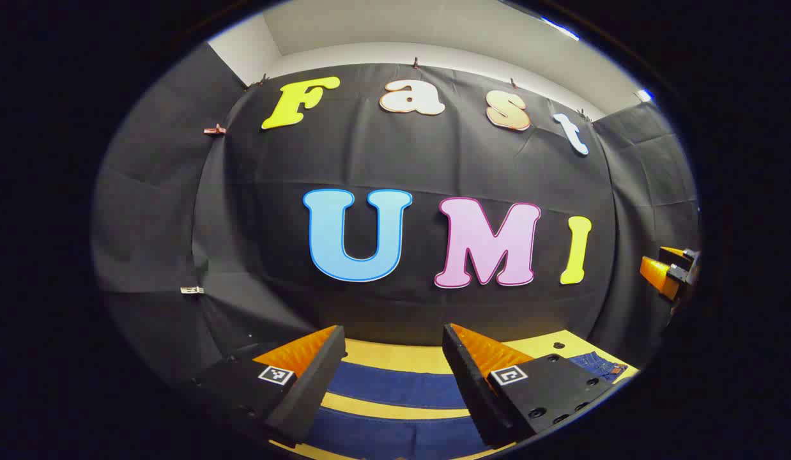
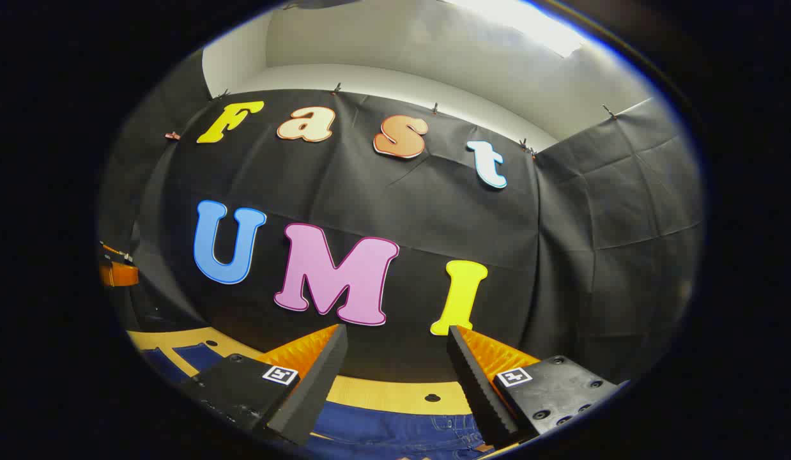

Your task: Grasp the waist and the cuffs of the jeans and fold them to make the two legs overlap; first hold the waist and fold one-third of the jeans toward the cuffs, then hold the cuffs and fold the remaining one-third in the same direction to finish folding.

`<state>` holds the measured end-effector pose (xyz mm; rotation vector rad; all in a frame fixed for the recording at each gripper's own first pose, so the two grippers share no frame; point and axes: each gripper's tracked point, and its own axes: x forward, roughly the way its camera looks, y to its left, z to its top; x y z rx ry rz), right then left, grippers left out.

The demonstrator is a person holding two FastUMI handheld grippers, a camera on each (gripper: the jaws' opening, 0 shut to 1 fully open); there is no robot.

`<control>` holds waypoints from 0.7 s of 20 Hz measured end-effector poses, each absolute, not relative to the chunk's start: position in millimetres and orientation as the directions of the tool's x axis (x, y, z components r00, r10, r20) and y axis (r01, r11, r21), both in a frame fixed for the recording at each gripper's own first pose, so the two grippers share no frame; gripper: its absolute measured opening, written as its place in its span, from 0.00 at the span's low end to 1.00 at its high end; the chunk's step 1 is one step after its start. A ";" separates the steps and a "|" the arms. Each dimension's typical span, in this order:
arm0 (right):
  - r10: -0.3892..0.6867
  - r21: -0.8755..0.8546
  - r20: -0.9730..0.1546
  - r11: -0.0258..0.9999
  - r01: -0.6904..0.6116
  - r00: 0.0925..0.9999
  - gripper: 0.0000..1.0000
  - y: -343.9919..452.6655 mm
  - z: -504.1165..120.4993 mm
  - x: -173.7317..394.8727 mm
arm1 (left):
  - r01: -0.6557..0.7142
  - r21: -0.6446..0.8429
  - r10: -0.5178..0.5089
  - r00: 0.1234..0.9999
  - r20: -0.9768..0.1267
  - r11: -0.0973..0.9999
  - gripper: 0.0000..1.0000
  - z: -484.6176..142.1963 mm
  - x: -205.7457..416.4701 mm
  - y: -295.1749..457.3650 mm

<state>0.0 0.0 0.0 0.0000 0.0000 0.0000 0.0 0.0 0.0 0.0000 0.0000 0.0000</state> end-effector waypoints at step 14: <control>-0.037 0.106 -0.162 0.993 0.055 0.986 0.96 -18.1 -66.9 -2.4 | 0.005 -0.004 -0.005 1.000 -0.022 1.000 0.96 -28.0 26.7 -21.3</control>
